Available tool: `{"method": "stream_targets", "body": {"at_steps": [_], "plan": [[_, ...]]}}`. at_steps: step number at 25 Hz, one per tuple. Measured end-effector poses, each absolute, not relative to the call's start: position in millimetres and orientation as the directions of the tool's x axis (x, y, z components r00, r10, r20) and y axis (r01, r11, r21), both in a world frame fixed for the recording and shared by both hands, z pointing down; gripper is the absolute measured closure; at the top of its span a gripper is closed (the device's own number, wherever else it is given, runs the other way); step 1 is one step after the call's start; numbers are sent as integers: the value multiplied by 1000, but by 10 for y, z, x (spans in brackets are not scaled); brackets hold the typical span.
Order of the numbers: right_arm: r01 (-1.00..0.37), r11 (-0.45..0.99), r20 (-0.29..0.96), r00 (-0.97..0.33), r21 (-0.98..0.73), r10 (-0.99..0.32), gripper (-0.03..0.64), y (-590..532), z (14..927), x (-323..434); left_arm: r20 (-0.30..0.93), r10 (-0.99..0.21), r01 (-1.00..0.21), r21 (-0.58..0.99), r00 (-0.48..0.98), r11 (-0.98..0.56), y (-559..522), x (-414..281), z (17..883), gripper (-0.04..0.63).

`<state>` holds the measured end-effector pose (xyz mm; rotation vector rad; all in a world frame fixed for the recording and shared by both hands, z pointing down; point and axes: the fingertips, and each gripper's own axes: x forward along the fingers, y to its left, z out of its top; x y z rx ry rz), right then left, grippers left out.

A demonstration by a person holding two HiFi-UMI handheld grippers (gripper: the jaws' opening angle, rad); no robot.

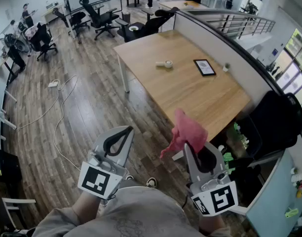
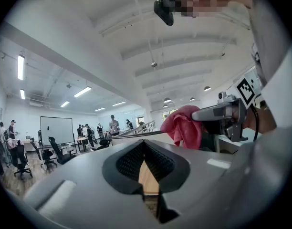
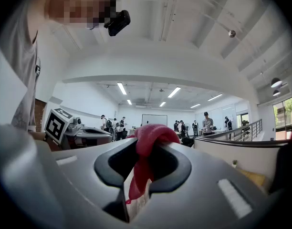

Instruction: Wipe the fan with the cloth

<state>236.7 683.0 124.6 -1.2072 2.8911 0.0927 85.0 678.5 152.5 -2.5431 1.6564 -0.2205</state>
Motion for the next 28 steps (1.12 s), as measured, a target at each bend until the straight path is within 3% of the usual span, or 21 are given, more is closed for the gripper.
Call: {"method": "stream_targets", "body": {"at_steps": [11,14,15,16,19,28], "plan": [[-717,696,-50,-697,43,-715,538,6702,1228,2470,76,-914,-899,-161,399,-407,6679,948,1550,594],[-716,697,-46,-698,38,-714,538,6670,1245,2466,0,-926,-917,-139,377,-374,6699,882,1413,592],[-714,700,-40,-701,37,-712,537,6659,1252,2456,-31,-930,-924,-134,366,-359,6700,849,1350,473],[-711,703,-35,-704,36,-710,537,6652,1260,2443,-36,-935,-929,-127,354,-347,6695,818,1332,267],[-702,712,-23,-713,33,-701,538,6607,1301,2398,-2,-942,-935,-129,334,-331,6635,743,1386,249],[-701,712,12,-712,35,-702,537,6220,1409,2268,50,-938,-928,-136,343,-346,6270,662,1557,273]]}}
